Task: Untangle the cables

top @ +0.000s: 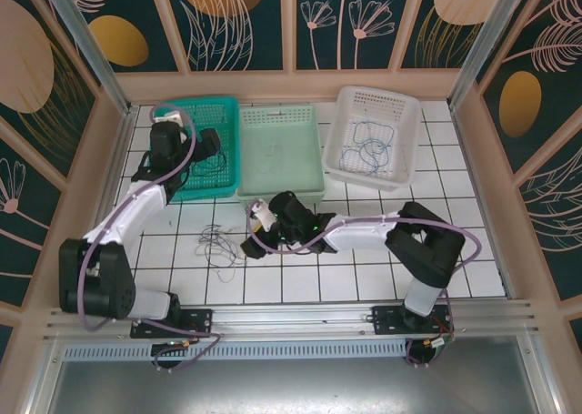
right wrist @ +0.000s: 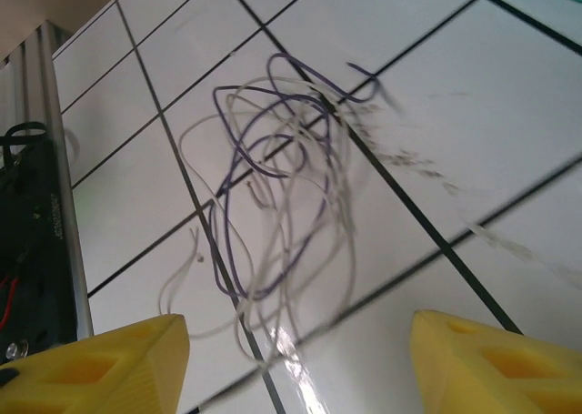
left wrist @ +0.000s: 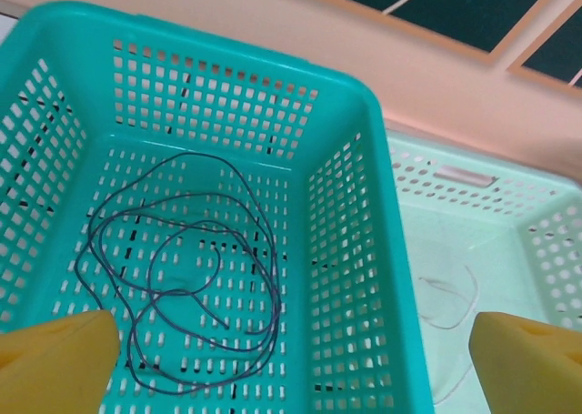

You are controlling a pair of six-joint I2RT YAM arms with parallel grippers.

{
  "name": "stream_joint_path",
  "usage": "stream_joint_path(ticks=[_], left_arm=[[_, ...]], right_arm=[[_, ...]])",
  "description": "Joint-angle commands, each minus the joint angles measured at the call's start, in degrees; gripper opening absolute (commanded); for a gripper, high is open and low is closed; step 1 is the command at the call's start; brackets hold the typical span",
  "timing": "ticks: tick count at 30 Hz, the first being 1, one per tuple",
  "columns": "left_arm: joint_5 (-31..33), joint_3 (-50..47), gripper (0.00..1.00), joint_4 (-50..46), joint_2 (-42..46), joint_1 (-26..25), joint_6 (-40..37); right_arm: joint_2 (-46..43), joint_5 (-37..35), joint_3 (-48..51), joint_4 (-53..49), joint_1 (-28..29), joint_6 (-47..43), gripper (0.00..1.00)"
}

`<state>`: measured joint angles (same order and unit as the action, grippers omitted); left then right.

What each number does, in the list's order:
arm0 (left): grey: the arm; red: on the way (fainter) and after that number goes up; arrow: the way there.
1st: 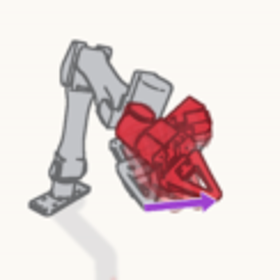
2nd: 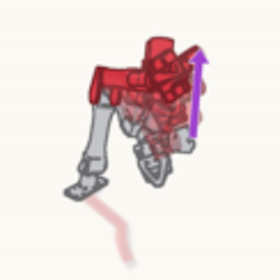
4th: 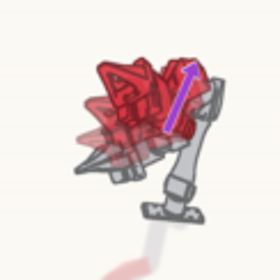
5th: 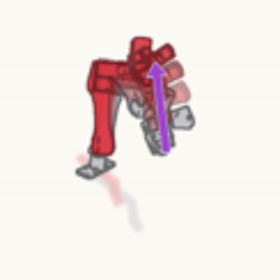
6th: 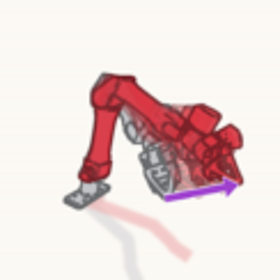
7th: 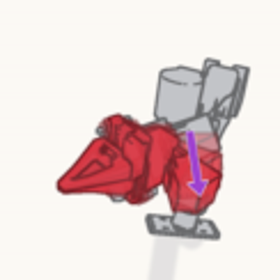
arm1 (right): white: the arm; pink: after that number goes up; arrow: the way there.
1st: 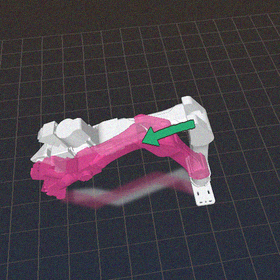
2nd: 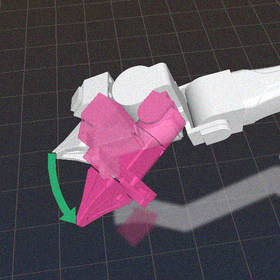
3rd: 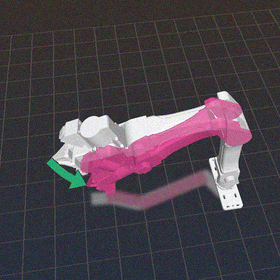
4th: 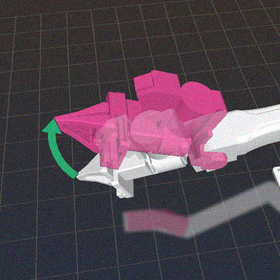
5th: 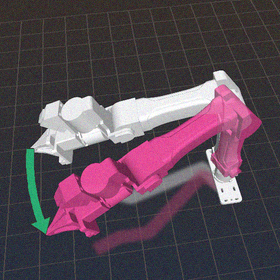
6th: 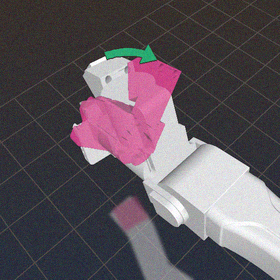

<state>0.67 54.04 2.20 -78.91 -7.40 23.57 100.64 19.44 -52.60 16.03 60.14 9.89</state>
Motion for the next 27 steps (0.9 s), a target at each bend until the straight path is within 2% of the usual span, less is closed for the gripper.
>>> stream_joint_path(ticks=[1, 7, 11, 13, 20, 21, 27], left_arm=[[1.0, -3.9, 0.99, 1.27, 5.47, 0.28, 2.13], [1.51, -7.25, 0.98, -0.35, 10.79, 0.28, 1.76], [0.5, -8.65, 0.99, -0.11, 12.66, 0.28, 2.17], [0.49, -9.4, 0.98, 0.26, 13.4, 0.28, 2.36], [0.13, -10.89, 0.99, 0.05, 15.23, 0.28, 1.74], [-0.21, -11.12, 0.98, -0.06, 15.49, 0.32, 1.61], [-3.11, -13.58, 0.95, -0.01, 17.59, 0.02, 2.0]], right_arm=[[4.14, 2.8, -4.32, -1.62, 1.18, -0.24, 0.63], [7.06, 2.52, -6.49, -1.44, 1.92, 0.96, 0.6], [9.47, 1.65, -8.76, -3.54, 1.92, 0.85, 0.54], [10.14, 1.66, -9.65, -3.68, 1.97, 0.99, 0.48], [5.81, -2.22, -7.27, -2.33, 2.29, 1.83, 0.03], [4.25, -3.15, -6.56, -2.46, 2.29, 1.67, 0.0], [-4.74, -7.7, -4.88, -8.47, 2.26, -1.8, 0.0]])
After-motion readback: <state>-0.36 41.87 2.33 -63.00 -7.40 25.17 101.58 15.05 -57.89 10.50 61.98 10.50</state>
